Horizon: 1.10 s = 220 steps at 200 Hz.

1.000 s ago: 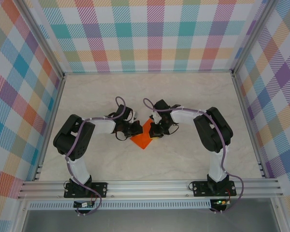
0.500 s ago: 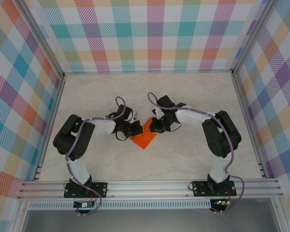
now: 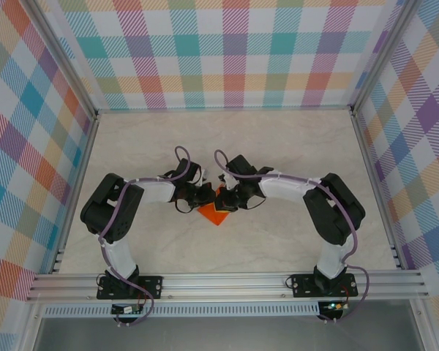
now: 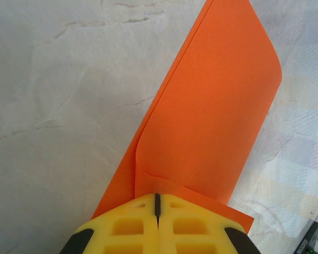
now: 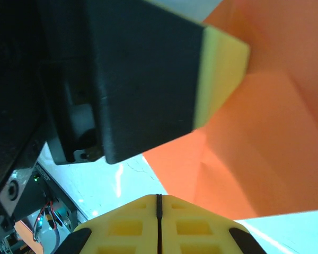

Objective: Fold a paper plane with a square sheet of paper (pick it up from the middle)
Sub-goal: Fold the triangle a second time at the center of the table.

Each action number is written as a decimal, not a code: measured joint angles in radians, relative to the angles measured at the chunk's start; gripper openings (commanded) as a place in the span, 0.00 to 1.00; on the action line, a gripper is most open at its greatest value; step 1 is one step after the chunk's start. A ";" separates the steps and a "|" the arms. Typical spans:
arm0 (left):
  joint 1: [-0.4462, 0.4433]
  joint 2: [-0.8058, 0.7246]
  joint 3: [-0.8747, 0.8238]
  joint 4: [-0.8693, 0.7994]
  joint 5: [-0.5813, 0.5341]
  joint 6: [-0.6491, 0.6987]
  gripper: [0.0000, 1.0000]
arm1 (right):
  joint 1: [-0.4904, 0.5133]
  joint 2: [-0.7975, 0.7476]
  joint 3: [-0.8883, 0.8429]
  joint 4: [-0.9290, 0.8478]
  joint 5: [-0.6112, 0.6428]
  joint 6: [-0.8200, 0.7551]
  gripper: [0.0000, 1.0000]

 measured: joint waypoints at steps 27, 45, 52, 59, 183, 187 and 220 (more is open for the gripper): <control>-0.001 -0.002 -0.002 0.003 -0.002 -0.003 0.00 | 0.024 0.025 0.000 0.020 -0.002 0.023 0.07; -0.001 -0.003 -0.004 0.004 -0.004 -0.003 0.00 | 0.033 0.046 -0.003 0.033 -0.002 0.033 0.07; -0.001 -0.003 -0.005 0.006 -0.004 -0.003 0.00 | 0.035 0.052 -0.005 0.039 -0.002 0.037 0.07; -0.001 -0.004 -0.006 0.007 -0.004 -0.004 0.00 | 0.035 0.059 -0.008 0.042 -0.002 0.042 0.07; -0.001 -0.005 -0.007 0.008 -0.011 -0.008 0.00 | 0.037 0.075 -0.033 0.040 0.017 0.047 0.06; -0.001 -0.005 -0.007 0.009 -0.011 -0.009 0.00 | 0.037 0.076 -0.033 0.040 0.017 0.046 0.06; -0.001 -0.005 -0.007 0.009 -0.012 -0.014 0.00 | 0.037 0.085 -0.033 0.040 0.016 0.043 0.06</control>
